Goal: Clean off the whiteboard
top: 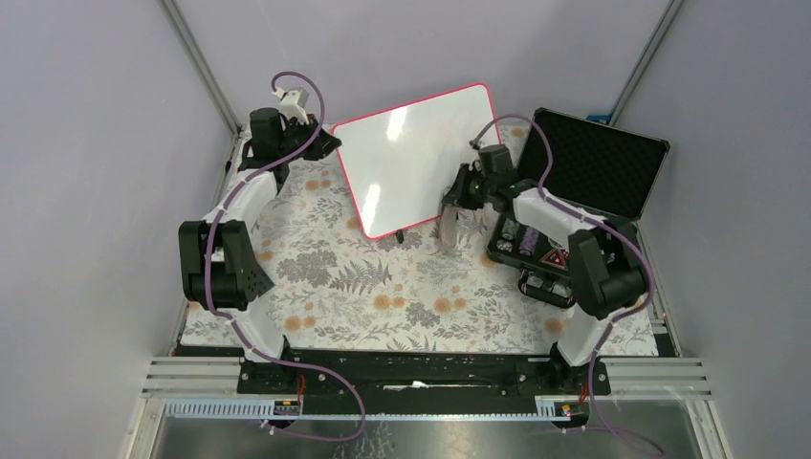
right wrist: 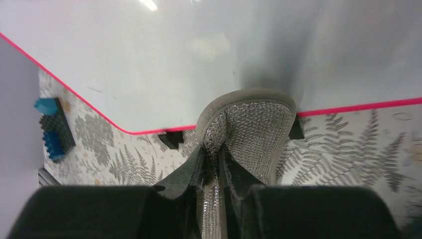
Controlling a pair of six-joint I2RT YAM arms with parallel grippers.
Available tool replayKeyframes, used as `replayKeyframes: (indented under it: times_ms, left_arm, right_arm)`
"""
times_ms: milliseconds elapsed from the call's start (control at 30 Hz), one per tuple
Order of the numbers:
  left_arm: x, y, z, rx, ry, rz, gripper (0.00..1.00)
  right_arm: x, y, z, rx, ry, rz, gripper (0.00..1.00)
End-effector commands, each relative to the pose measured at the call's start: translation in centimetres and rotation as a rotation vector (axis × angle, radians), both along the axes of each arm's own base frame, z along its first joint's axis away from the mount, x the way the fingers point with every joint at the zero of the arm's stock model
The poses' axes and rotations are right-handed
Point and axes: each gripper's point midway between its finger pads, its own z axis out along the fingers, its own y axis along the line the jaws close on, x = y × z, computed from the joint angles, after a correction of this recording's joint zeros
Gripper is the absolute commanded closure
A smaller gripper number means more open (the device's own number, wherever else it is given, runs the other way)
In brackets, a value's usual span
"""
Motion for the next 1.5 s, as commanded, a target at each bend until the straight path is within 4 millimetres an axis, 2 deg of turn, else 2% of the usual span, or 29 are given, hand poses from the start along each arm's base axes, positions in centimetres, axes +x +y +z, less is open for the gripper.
replayKeyframes:
  times_ms: [0,133,333,433,533,600,733,867,1067,1167,1267,1367,1467]
  left_arm:
    - [0.8,2.0,0.8,0.103,-0.071,0.076,1.0]
    - [0.8,1.9,1.0,0.101,-0.074,0.076,1.0]
    - [0.7,1.6,1.7,0.086,-0.082,0.067,1.0]
    - [0.7,2.2,1.9,0.125,-0.089,0.082,1.0]
    - [0.7,3.0,1.8,0.188,-0.09,0.097,1.0]
    - [0.5,3.2,1.9,0.209,-0.088,0.103,1.0]
    - [0.3,3.3,2.1,0.22,-0.095,0.103,1.0]
    - [0.3,3.6,2.2,0.225,-0.098,0.121,1.0]
    - [0.4,3.7,1.8,0.227,-0.093,0.125,1.0]
    - [0.4,3.9,1.3,0.251,-0.087,0.124,1.0]
    - [0.4,4.6,1.1,0.29,-0.087,0.138,1.0]
    - [0.4,4.8,1.3,0.289,-0.09,0.147,1.0]
    - [0.6,4.8,0.9,0.283,-0.077,0.153,1.0]
  right_arm:
    - [3.2,-2.6,7.5,-0.022,-0.196,-0.094,1.0]
    - [5.1,-2.9,9.5,-0.023,-0.24,-0.133,1.0]
    - [9.0,-1.5,10.6,0.018,-0.244,-0.137,1.0]
    - [10.3,-0.8,9.1,0.007,-0.208,-0.131,1.0]
    - [10.4,-0.3,6.7,0.004,-0.156,-0.12,1.0]
    - [9.9,-0.2,4.5,-0.005,-0.112,-0.112,1.0]
    - [7.4,-0.1,-0.1,-0.027,-0.011,-0.097,1.0]
    - [3.2,1.0,-3.4,-0.021,0.065,-0.051,1.0]
    - [-2.2,2.0,-5.6,-0.004,0.12,0.025,1.0]
    - [-3.5,1.5,-4.7,-0.014,0.109,0.04,1.0]
    - [-3.4,0.3,-2.3,-0.067,0.047,0.03,1.0]
    - [-2.0,-0.7,1.2,-0.121,-0.052,0.012,1.0]
    - [0.7,-1.4,4.7,-0.155,-0.167,-0.028,1.0]
